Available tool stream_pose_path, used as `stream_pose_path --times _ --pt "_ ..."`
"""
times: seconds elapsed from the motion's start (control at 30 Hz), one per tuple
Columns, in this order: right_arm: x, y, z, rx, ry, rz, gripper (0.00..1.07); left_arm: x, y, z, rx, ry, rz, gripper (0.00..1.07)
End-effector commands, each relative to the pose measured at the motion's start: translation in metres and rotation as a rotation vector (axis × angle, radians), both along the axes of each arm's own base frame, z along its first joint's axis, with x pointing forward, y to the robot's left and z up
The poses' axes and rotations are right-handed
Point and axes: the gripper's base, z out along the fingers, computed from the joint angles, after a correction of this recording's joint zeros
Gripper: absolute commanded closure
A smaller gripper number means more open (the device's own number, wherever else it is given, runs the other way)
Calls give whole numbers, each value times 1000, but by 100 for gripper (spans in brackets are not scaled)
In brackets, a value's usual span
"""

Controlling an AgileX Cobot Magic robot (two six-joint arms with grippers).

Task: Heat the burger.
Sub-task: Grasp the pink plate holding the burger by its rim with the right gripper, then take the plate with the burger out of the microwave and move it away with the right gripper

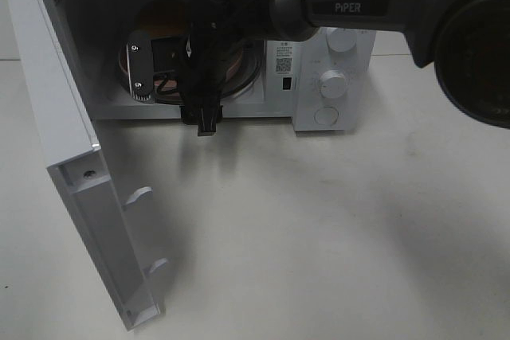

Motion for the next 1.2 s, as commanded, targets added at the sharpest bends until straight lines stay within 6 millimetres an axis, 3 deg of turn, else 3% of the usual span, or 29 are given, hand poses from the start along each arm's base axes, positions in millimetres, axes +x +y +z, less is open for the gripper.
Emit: stream_pose_path --times 0.03,0.4,0.47,0.5,0.57,0.6,0.63,0.67,0.7,0.73,1.2 --pt "6 5 -1 21 8 -34 30 -2 0 0 -5 -25 4 6" --pt "18 -2 -12 18 36 -78 33 -2 0 0 -5 -25 4 6" --pt "19 -2 -13 17 38 -79 44 -2 0 0 -5 -25 4 6" --pt "19 -2 -13 17 38 -79 44 -2 0 0 -5 -25 4 6" --pt "18 -2 -13 16 39 -77 66 -2 0 0 -5 -25 4 6" --pt "18 -2 -13 16 39 -77 66 -2 0 0 -5 -25 4 6" --pt "17 -1 -13 18 50 -86 84 -2 0 0 -5 -25 4 6" --pt "17 -1 -13 22 57 -95 92 -2 0 0 -5 -25 4 6" --pt "17 -1 -13 22 57 -95 92 -2 0 0 -5 -25 4 6" --pt "15 -1 -14 17 69 -103 107 -2 0 0 -5 -25 4 6" --pt "-4 13 1 -9 84 -64 107 -2 0 0 -5 -25 4 6"
